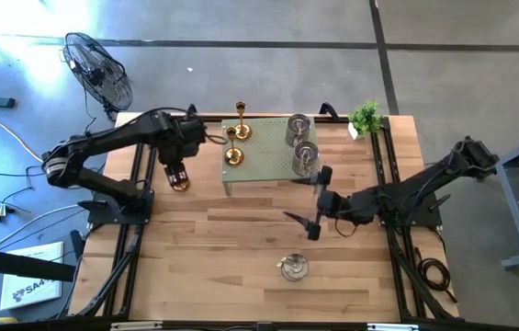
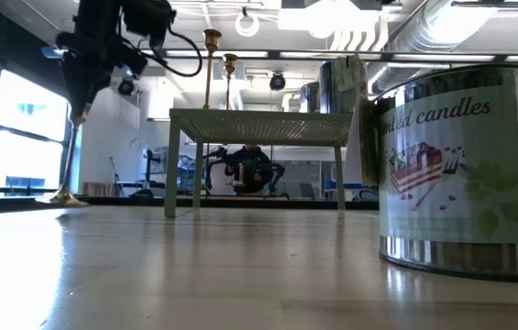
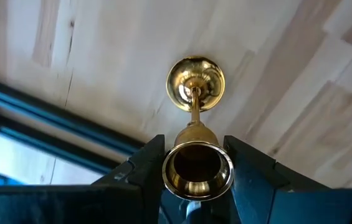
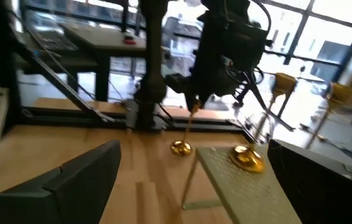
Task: Pick & Place candle stick holders
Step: Put the gold candle holder on the shelf
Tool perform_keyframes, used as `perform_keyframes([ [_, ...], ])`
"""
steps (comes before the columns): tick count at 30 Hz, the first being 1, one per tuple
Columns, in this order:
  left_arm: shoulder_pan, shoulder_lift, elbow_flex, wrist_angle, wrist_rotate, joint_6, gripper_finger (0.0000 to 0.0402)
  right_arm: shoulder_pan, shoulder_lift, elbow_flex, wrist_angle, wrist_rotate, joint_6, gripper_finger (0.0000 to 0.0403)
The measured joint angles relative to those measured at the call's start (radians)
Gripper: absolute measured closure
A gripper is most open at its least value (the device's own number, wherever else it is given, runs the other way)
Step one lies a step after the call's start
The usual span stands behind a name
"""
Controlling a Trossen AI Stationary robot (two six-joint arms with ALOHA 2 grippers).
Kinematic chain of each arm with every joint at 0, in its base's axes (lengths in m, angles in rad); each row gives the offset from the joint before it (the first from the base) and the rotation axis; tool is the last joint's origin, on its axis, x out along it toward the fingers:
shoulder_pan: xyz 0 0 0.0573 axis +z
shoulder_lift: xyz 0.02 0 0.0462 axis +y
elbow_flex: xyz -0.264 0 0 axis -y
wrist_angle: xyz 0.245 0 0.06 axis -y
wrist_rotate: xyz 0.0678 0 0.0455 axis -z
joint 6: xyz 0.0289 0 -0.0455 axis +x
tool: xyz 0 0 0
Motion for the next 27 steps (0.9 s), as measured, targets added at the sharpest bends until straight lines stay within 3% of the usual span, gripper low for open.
perform_keyframes([
  [7,-0.133,-0.008,0.115,-0.102,-0.002,-0.112,0.0261,0.062,0.0,0.0,0.063,0.04,-0.06,0.0003],
  [17,-0.337,-0.008,0.336,-0.103,0.049,-0.24,0.0261,0.132,0.0,0.0,0.062,0.12,-0.062,0.0003],
  [27,-0.482,-0.008,0.373,-0.104,0.146,-0.368,0.0261,0.184,0.0,0.0,0.062,0.185,-0.063,0.0003],
])
